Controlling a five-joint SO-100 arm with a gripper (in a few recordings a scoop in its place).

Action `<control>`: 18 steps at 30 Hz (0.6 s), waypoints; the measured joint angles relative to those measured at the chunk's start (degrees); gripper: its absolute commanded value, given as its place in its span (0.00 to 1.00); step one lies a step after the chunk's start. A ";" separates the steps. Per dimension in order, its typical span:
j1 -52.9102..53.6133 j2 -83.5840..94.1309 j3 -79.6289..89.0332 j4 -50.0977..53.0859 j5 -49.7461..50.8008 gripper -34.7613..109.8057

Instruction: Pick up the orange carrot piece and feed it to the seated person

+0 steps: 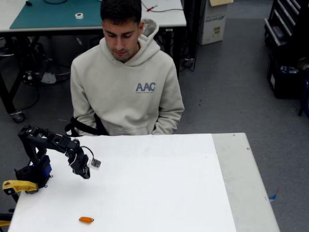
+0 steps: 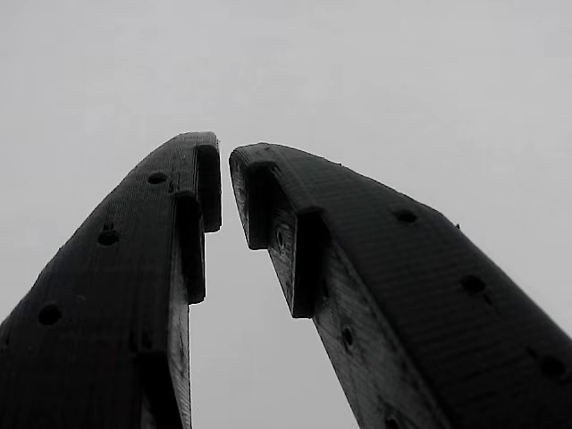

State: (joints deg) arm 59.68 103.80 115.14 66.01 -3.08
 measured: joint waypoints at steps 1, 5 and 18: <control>1.05 -0.44 0.00 0.00 -1.23 0.22; 5.45 -2.37 -2.81 0.00 -4.83 0.22; 10.81 -17.05 -23.03 0.00 -6.68 0.22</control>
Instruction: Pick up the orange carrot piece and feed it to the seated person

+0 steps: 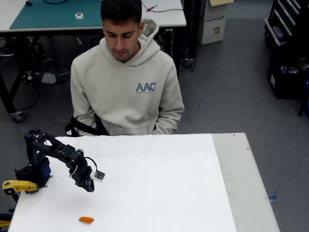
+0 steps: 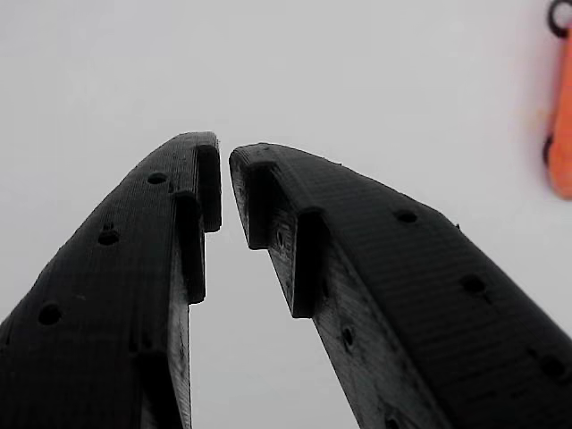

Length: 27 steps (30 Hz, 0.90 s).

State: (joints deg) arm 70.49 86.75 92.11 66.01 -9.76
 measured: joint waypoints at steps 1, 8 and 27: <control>1.05 -0.79 -1.05 0.00 0.00 0.22; 7.03 -4.22 -8.09 0.00 0.00 0.22; 12.13 -11.51 -14.33 0.00 -17.40 0.22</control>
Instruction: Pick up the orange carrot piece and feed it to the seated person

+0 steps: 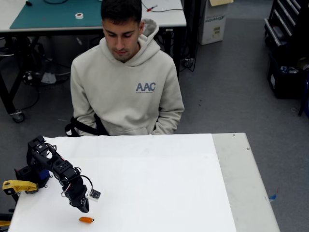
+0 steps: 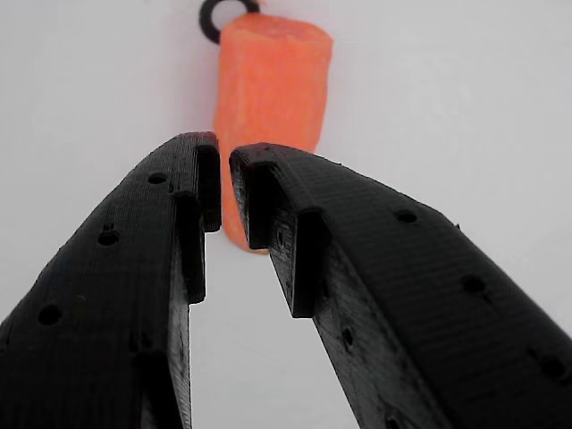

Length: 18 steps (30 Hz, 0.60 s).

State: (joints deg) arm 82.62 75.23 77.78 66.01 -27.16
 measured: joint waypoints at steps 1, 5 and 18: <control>0.00 0.00 0.00 0.00 -0.26 0.22; 0.00 0.00 0.00 0.00 -0.62 0.22; 2.90 0.00 0.00 0.00 -0.62 0.27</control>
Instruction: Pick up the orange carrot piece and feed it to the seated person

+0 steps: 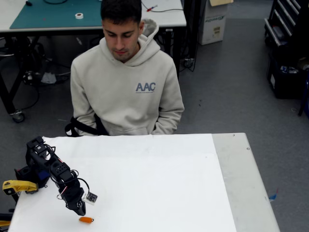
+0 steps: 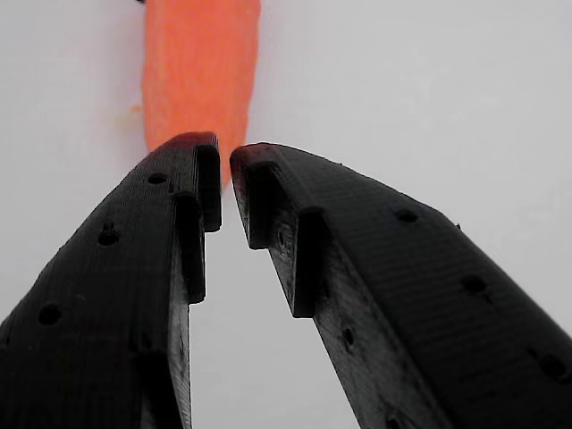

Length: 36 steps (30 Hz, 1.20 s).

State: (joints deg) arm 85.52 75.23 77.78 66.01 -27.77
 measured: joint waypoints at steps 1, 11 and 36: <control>-0.09 0.00 0.00 0.00 0.00 0.29; -0.09 0.00 0.00 0.00 0.00 0.42; -0.44 -6.06 2.81 0.00 0.00 0.42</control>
State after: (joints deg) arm 85.08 69.17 80.60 66.01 -27.77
